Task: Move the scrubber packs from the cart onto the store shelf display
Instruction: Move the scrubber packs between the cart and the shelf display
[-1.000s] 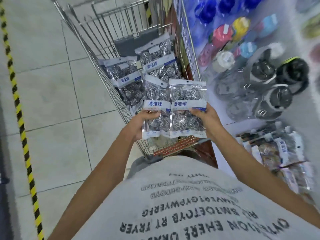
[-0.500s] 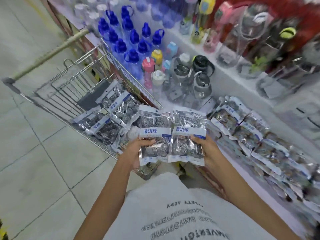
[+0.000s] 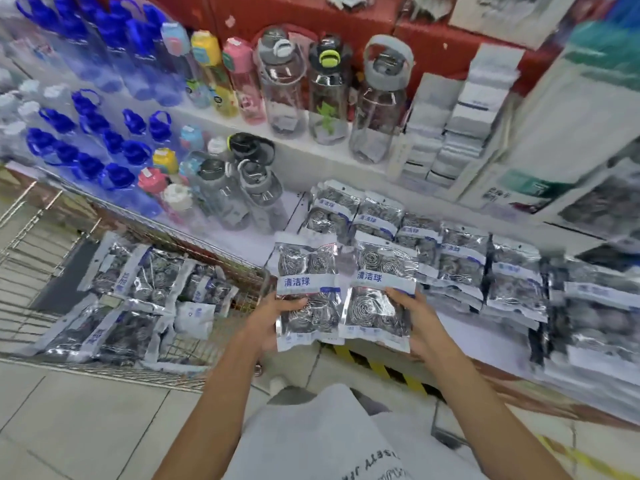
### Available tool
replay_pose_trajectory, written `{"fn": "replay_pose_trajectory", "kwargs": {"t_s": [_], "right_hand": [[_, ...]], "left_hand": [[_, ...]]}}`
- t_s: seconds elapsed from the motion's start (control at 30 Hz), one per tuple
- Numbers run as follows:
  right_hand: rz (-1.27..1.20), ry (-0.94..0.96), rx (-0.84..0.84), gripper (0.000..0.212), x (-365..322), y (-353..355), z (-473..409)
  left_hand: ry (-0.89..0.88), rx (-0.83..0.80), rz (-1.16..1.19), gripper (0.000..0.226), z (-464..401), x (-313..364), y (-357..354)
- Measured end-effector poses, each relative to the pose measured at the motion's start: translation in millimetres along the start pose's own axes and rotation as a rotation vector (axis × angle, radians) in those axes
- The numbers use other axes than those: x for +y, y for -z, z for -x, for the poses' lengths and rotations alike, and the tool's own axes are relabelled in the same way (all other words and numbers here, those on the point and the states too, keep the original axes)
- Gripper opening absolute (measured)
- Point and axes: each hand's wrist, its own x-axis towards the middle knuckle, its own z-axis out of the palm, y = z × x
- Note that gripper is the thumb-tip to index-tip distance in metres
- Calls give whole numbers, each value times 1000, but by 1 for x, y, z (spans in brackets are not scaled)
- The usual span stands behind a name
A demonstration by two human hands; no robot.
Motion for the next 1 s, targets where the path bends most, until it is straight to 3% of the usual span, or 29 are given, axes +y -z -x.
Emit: {"fn": "replay_pose_trajectory", "kwargs": {"t_s": [0.1,0.2,0.37,0.4,0.5,0.53,0.67,0.83,1.0], "right_hand": [[-66,-24,11,44,-1,37,-8],[-55,-29,51,89,0,66,-30],[-18,-13,86,115,6,97,-90],[-29,-23,87,111,-3,90,-89],[-23,-33,104,57,-34,69,-89],[-1,-39,128,50,-42,62,-92],[33,-29,190,53,-64,43,-123],[61,-45,263,26,-87,18,-154],[123,-61,322,32,-98,2,-185]], "left_hand": [[9,-21,-57,43,-12,-3,-31],[-21,-32,-125,42,-26,-2,-54],[-58,13,-148,50,-58,24,-74],[-66,10,-162,51,-66,32,-76],[-84,38,-201,43,-90,59,-83],[-84,44,-223,42,-99,69,-85],[-43,48,-259,42,-138,104,-88],[7,2,-315,41,-186,135,-89],[54,38,-428,36,-230,148,-88]]}}
